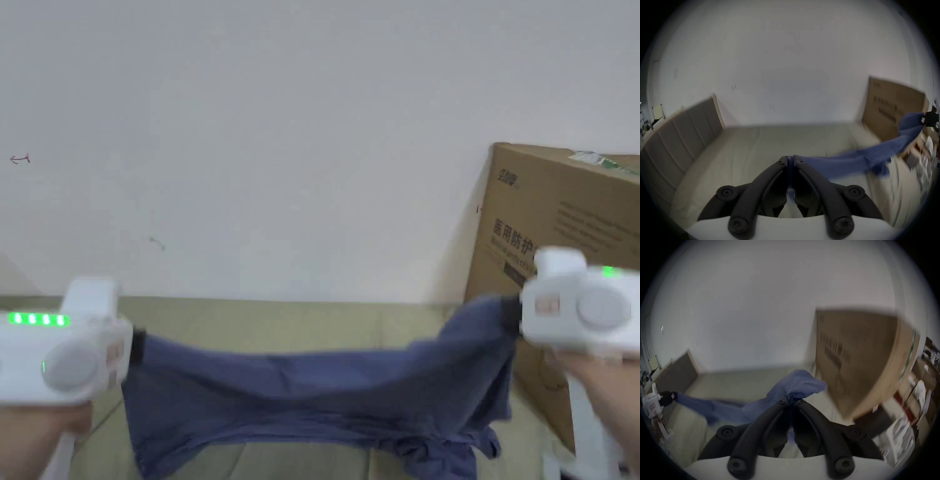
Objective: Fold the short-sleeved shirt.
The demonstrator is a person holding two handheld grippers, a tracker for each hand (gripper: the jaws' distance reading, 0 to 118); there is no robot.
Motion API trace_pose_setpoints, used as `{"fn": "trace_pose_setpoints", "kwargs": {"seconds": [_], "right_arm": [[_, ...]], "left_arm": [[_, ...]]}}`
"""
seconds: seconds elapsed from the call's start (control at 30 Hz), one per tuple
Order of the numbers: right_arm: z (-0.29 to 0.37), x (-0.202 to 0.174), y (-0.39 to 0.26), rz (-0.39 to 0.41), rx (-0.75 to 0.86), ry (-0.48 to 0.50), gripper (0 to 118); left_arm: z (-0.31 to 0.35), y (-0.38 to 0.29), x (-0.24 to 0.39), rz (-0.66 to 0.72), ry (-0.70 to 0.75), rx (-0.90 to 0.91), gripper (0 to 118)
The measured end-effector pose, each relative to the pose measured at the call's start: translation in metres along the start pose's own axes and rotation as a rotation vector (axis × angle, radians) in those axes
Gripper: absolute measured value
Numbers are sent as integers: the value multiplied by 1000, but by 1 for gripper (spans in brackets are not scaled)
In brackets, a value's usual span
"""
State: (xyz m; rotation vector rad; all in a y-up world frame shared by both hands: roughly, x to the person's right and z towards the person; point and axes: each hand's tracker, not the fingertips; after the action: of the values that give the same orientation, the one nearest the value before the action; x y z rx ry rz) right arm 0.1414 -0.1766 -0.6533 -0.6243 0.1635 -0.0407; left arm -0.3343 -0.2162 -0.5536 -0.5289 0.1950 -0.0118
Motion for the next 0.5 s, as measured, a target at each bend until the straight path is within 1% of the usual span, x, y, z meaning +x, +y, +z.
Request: {"fn": "trace_pose_setpoints", "kwargs": {"seconds": [0.1, 0.2, 0.3, 0.33, 0.4, 0.43, 0.5], "right_arm": [[2, 14, -103, 71, -189, 10, 5], [24, 40, -179, 127, -360, 54, 5], [68, 60, -232, 137, -473, 91, 5], [84, 67, -248, 137, -496, 100, 5], [110, 79, -272, 136, -554, 123, 5], [125, 83, -283, 130, -596, 158, 5], [147, 90, -302, 131, -625, 186, 5]], "left_arm": [[21, -86, 0, -58, -55, -144, 6], [52, -153, -16, -108, -79, -248, 6], [95, -200, -33, -135, -78, -313, 6], [110, -213, -37, -142, -79, -306, 6], [139, -233, -42, -174, -87, -336, 6], [152, -243, -44, -182, -96, -348, 6], [176, -260, -48, -204, -108, -358, 6]]}}
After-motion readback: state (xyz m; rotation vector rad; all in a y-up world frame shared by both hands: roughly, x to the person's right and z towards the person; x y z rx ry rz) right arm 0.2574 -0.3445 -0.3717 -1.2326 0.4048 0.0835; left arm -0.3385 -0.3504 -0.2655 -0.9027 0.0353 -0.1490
